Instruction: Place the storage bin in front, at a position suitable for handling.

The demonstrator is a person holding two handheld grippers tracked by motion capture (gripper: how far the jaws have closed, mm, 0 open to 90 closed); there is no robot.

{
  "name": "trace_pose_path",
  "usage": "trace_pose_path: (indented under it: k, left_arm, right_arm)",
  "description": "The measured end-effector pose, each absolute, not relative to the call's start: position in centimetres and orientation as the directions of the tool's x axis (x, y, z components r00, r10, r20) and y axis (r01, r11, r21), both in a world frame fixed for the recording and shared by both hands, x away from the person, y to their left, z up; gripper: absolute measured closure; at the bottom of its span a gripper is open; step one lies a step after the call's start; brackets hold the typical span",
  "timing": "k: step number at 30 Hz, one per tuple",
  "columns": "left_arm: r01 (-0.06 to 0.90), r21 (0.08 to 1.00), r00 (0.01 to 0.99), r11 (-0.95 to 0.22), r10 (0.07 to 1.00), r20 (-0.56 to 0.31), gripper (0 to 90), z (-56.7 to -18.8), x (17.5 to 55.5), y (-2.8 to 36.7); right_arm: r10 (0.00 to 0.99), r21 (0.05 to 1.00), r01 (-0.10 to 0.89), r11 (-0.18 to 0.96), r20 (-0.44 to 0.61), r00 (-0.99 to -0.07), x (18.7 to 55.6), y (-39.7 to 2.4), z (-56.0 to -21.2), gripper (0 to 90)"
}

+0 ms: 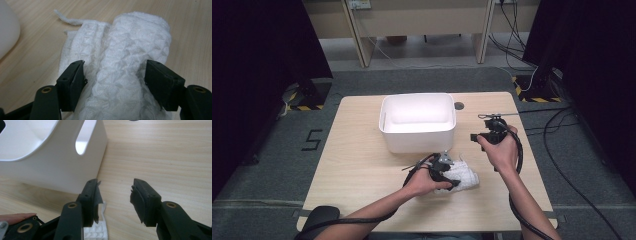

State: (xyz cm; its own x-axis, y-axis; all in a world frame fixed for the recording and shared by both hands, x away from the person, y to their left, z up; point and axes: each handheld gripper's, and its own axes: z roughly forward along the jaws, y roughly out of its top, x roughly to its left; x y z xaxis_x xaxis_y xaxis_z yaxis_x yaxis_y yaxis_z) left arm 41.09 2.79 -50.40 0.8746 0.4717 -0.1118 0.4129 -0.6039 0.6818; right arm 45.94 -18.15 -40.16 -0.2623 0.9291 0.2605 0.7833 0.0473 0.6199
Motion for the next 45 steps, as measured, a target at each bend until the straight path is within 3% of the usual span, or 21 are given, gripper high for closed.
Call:
trace_pose_path:
  k: [7,17,22,33,45]
  left_arm:
    - [0.404,0.683,0.876,-0.608,0.472,-0.098,33.6,-50.5,40.8,2.8]
    - [0.433,0.667,0.877,-0.606,0.453,-0.158,66.3,-50.2,40.1,2.8]
    - [0.429,0.67,0.88,-0.606,0.447,-0.16,73.1,-50.1,39.7,2.9]
    - [0.412,0.699,0.884,-0.584,0.444,-0.15,76.5,-49.5,38.4,5.3]
    - [0.43,0.761,0.835,-0.485,0.535,-0.131,76.6,-46.3,37.4,12.8]
  right_arm:
    - [0.927,0.618,0.784,0.054,0.261,-0.27,45.9,-18.0,-40.2,56.0]
    - [0.925,0.617,0.785,0.06,0.261,-0.276,46.0,-17.9,-40.4,55.8]
    - [0.926,0.613,0.788,0.052,0.266,-0.268,46.0,-18.0,-40.3,55.8]
    - [0.92,0.625,0.78,0.043,0.28,-0.276,46.1,-17.7,-39.8,55.8]
    - [0.907,0.651,0.758,0.04,0.294,-0.301,46.8,-16.2,-38.8,55.3]
